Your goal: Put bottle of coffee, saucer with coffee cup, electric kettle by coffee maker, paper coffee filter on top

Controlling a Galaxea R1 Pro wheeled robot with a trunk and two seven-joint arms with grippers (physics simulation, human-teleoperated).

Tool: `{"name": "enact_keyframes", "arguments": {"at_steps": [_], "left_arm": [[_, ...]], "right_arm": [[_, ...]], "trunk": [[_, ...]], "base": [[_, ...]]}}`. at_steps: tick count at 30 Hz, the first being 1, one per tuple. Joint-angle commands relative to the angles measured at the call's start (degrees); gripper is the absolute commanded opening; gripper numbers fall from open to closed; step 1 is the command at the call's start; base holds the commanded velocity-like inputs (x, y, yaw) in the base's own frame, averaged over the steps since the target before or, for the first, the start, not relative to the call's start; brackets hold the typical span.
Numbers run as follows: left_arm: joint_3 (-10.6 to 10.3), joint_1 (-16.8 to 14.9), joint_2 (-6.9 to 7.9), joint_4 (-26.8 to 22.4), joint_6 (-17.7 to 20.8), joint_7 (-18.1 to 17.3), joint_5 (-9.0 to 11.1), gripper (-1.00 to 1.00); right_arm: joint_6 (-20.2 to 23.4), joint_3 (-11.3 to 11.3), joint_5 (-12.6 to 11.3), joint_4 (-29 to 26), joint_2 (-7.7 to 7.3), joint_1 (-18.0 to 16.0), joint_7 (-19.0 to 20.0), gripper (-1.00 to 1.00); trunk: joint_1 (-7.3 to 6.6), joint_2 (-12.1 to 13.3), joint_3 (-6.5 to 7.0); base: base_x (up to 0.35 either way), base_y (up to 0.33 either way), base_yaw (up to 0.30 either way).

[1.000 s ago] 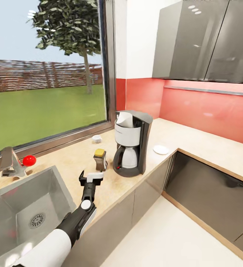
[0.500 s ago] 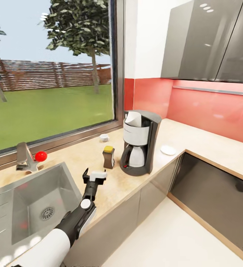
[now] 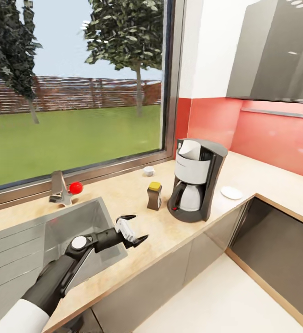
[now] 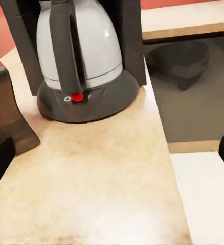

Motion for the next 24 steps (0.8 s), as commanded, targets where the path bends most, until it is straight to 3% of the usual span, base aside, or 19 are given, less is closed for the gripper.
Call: {"name": "enact_keyframes", "arguments": {"at_steps": [1,6,12,24], "left_arm": [[0.94,0.37,0.18,-0.51,1.53,-1.79,0.71,1.0],[3.2,3.25,0.01,-2.82,2.73,-3.29,1.05,1.0],[3.17,4.7,-0.76,-3.78,4.2,-3.18,0.66,1.0],[3.34,5.43,-0.81,-3.74,4.54,-3.13,0.82,1.0]], "right_arm": [[-0.22,-0.39,0.6,0.02,0.02,-0.03,-0.07,1.0],[-0.19,-0.45,0.6,-0.07,-0.08,-0.03,-0.05,1.0],[-0.24,-0.48,0.56,-0.32,-0.15,-0.03,0.02,1.0],[-0.29,-0.57,0.51,-0.33,-0.16,-0.03,-0.05,1.0]], "trunk": [[0.04,-0.12,-0.12],[0.04,-0.12,-0.12],[0.04,-0.12,-0.12],[0.04,-0.12,-0.12]], "base": [[0.0,0.0,0.16],[0.0,0.0,0.05],[0.0,-0.2,0.003],[0.035,-0.271,0.0]]}}
